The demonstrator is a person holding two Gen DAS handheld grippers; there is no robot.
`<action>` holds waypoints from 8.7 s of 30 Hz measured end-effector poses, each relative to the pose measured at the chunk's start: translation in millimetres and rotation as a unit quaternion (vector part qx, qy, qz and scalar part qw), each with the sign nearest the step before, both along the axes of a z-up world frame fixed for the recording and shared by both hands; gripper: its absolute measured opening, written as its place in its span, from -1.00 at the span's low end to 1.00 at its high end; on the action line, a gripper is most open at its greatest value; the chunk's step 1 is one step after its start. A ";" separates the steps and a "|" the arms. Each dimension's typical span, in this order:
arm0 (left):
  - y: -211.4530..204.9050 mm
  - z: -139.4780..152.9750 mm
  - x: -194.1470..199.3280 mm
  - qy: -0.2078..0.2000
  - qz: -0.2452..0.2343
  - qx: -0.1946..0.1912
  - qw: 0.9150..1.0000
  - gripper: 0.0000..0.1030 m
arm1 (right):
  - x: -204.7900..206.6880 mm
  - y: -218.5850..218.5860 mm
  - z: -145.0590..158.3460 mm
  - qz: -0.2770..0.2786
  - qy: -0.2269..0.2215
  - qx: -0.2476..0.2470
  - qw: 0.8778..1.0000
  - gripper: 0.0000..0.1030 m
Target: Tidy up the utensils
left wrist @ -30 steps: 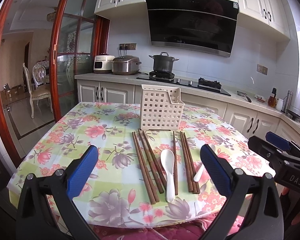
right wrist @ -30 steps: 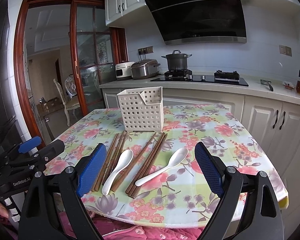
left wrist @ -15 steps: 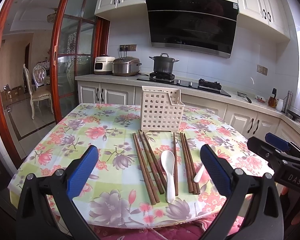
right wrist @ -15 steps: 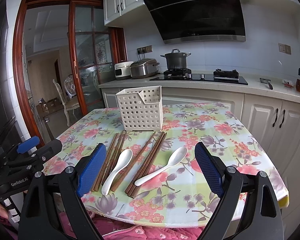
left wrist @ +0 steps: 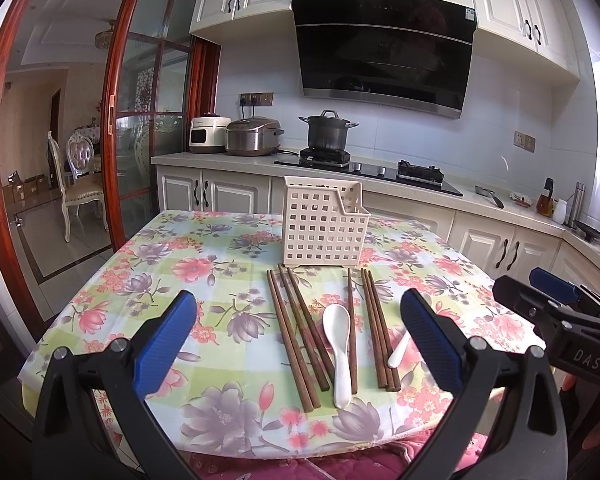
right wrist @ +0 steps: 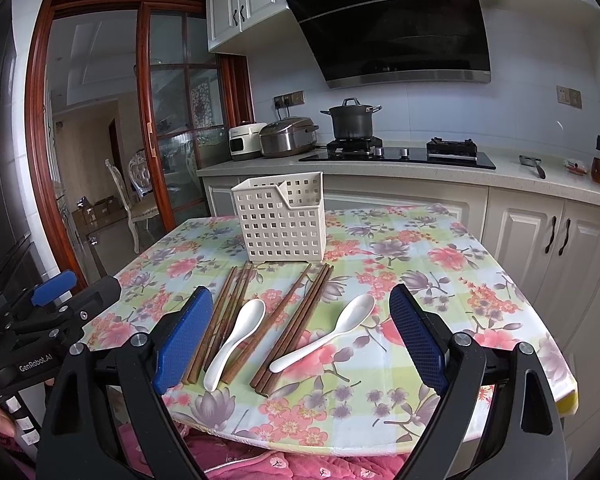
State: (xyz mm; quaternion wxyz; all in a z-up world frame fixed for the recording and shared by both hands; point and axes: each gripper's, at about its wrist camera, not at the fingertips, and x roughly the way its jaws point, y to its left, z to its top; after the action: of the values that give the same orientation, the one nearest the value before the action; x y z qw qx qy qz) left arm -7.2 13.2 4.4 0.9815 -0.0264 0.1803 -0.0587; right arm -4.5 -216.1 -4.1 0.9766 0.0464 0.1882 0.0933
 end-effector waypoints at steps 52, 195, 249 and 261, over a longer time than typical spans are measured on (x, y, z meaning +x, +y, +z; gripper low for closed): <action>26.3 -94.5 200.9 0.251 0.040 0.004 0.967 0.90 | 166.2 -22.6 -87.5 -0.050 0.217 0.036 0.974 0.64; -10.5 94.0 185.9 -0.001 0.010 0.039 0.999 -0.88 | 176.8 23.6 83.9 0.032 -0.027 -0.011 0.999 -0.88; -12.3 89.5 347.4 0.102 0.009 0.037 0.994 -0.11 | 356.1 24.6 49.8 0.016 0.116 0.025 0.993 -0.37; 29.1 72.0 310.8 0.068 0.073 0.001 0.995 0.80 | 322.1 9.6 43.5 0.001 0.097 0.010 0.995 -0.37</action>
State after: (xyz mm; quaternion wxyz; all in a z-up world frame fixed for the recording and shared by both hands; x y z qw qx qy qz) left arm 303.6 42.4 76.4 0.9687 -0.0423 0.2440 0.0154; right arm 317.6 -206.5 39.4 0.9532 0.0646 0.2810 0.0912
